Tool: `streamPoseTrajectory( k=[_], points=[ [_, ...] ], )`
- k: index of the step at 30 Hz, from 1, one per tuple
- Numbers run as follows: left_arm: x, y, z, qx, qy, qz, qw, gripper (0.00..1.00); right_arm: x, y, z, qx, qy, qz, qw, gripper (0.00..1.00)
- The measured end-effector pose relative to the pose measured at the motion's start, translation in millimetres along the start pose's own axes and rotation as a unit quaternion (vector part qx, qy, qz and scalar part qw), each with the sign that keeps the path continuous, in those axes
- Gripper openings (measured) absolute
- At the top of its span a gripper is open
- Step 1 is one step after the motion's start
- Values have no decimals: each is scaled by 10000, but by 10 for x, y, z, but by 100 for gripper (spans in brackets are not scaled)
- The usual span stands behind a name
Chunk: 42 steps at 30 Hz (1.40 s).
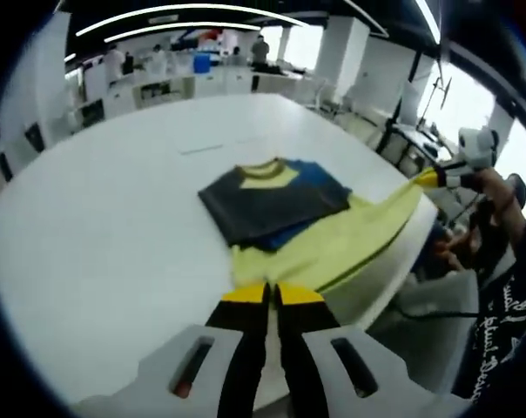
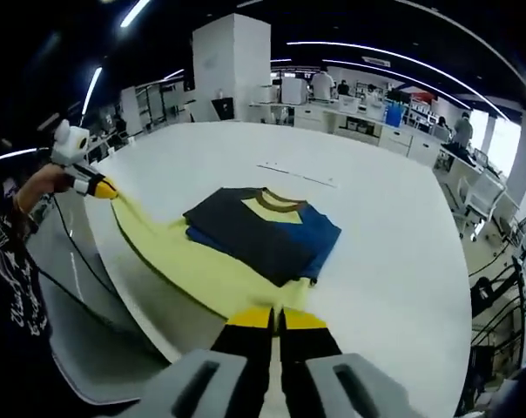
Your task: Fold the garment on the visible template until the final outline fits inside the template.
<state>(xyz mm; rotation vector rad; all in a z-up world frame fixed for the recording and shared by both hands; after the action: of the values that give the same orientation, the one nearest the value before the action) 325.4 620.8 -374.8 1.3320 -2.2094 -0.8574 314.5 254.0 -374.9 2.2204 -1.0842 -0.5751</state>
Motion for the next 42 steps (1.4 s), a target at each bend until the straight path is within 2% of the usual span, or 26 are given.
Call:
streamPoseTrajectory(
  k=[12,15,26,36,42],
  points=[
    [-131,-55,-243,245,-32,-150,9996,0,69,-20,-275,128,209,31,9997,0],
    [-151,-73,-313,308,-140,-209,9992,0,105,-39,-336,142,270,55,9995,0],
    [-249,-176,-554,539,17,-372,9979,0,219,-99,-534,177,464,120,9987,0],
    [-326,-276,-820,865,77,-559,9947,0,358,-175,-692,361,421,219,9982,0],
    [-325,-337,-890,956,129,-641,9933,0,443,-247,-782,499,349,302,9977,0]
  ],
)
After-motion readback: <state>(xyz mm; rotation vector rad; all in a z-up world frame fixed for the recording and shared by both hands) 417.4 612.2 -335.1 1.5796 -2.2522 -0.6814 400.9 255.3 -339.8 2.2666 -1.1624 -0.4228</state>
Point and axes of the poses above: the point that each gripper's makers call its tool centre point, and the gripper's own axes: y roughly backward along the fingers, x roughly to its right, z roughly out of its underside, the point moved 2 cm from there along y, roughly backward along the fingers, and after that the axes turned 10 degrees about -z, right-handed, at the moved point
